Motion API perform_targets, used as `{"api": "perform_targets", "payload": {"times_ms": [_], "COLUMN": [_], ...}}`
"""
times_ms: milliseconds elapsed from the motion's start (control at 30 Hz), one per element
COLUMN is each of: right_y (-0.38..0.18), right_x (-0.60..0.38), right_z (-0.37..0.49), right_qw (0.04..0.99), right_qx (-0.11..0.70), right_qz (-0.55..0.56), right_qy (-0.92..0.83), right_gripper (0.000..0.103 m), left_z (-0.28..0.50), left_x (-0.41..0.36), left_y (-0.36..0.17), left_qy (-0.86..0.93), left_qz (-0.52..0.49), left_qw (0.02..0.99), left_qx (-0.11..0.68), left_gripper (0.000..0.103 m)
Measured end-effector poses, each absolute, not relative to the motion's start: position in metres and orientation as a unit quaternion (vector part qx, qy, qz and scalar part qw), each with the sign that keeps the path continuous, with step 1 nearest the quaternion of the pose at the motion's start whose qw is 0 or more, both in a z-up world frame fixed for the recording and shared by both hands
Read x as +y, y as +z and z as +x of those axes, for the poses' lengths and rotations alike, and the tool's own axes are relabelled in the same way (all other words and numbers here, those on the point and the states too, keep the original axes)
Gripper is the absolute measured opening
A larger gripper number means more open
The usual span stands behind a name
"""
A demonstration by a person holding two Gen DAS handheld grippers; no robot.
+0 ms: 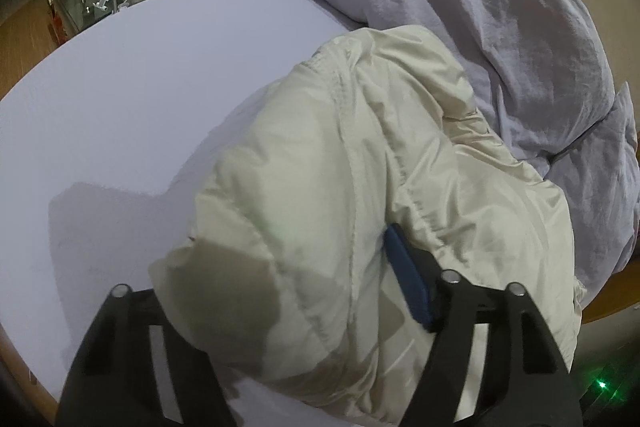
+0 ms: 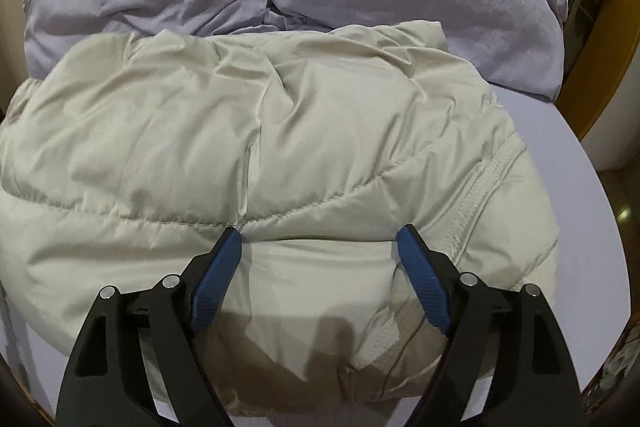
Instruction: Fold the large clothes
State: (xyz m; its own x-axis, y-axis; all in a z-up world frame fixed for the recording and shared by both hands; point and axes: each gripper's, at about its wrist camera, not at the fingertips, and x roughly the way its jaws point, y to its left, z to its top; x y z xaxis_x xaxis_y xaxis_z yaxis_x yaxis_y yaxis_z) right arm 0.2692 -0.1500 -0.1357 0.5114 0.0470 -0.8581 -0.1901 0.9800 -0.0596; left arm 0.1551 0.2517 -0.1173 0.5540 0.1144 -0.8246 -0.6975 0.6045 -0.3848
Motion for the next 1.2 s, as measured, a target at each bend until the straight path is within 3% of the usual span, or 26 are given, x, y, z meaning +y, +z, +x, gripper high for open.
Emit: {"api": "perform_targets", "payload": {"times_ms": [200, 333, 633, 900, 1200], "right_y": [-0.139, -0.142, -0.145, -0.141, -0.119], "right_x": [-0.149, -0.145, -0.148, -0.155, -0.189], "right_z": [0.267, 0.269, 0.272, 0.272, 0.261], "right_qw": [0.865, 0.864, 0.864, 0.859, 0.863], "right_qx": [0.491, 0.491, 0.49, 0.493, 0.486], "right_qz": [-0.082, -0.088, -0.087, -0.085, -0.049], "right_qy": [0.067, 0.062, 0.077, 0.106, 0.126], "right_gripper": [0.083, 0.083, 0.083, 0.083, 0.081], "left_z": [0.153, 0.159, 0.167, 0.197, 0.235], "left_x": [0.252, 0.246, 0.213, 0.122, 0.019], "left_y": [-0.109, -0.098, -0.042, 0.032, 0.068], "left_qy": [0.25, 0.243, 0.227, 0.16, 0.058], "left_qz": [-0.37, -0.35, -0.318, -0.233, -0.188], "left_qw": [0.807, 0.818, 0.855, 0.909, 0.932], "left_qx": [0.386, 0.387, 0.34, 0.308, 0.304], "left_gripper": [0.039, 0.028, 0.022, 0.022, 0.022]}}
